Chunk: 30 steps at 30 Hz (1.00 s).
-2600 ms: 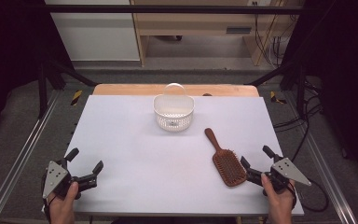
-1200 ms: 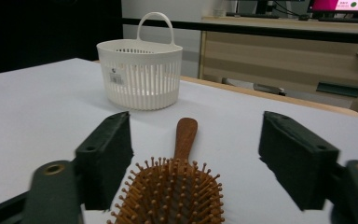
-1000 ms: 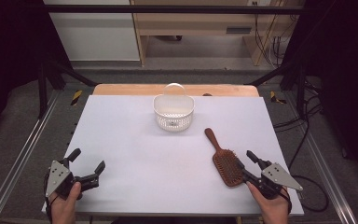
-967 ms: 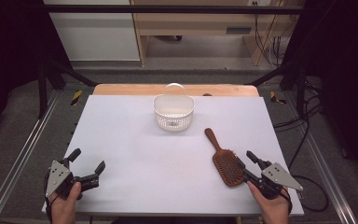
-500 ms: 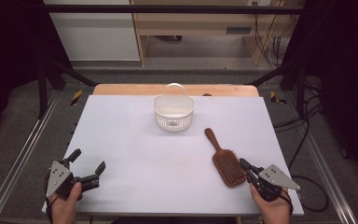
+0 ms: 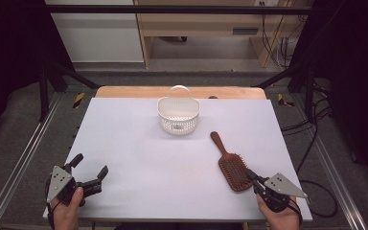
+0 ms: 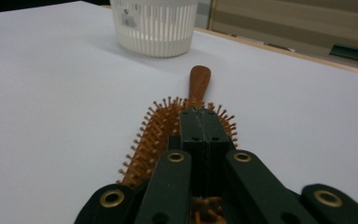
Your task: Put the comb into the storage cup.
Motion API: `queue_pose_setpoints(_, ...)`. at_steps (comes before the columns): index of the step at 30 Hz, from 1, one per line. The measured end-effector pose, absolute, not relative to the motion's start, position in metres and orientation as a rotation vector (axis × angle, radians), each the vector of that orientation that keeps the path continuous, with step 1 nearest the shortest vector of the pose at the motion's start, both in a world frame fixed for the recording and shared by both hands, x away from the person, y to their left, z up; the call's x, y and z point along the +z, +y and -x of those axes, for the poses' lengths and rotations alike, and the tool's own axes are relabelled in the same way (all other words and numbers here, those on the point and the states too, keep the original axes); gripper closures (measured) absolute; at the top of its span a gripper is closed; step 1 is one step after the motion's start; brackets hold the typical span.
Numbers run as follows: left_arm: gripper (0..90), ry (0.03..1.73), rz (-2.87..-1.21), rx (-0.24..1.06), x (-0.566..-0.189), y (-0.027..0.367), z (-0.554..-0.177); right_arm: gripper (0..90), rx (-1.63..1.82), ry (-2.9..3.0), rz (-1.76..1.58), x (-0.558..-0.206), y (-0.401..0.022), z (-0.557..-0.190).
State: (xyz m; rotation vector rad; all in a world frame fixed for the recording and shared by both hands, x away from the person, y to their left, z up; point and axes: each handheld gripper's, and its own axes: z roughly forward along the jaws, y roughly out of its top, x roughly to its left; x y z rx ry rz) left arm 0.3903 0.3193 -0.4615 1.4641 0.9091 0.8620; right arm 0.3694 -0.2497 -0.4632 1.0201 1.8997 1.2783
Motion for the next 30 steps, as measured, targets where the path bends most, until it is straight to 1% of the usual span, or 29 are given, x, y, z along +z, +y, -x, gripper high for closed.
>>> queue_pose_setpoints(11,0.9,0.902,-1.464,0.865,-0.461,0.319,-0.39,90.0,1.27,1.935,-1.02,-0.47,-0.246,-0.353)
queue_pose_setpoints(30,0.8,0.892,-1.458,0.876,-0.458,0.319,-0.389,90.0,1.2,1.975,-1.046,-0.477,-0.244,-0.346)
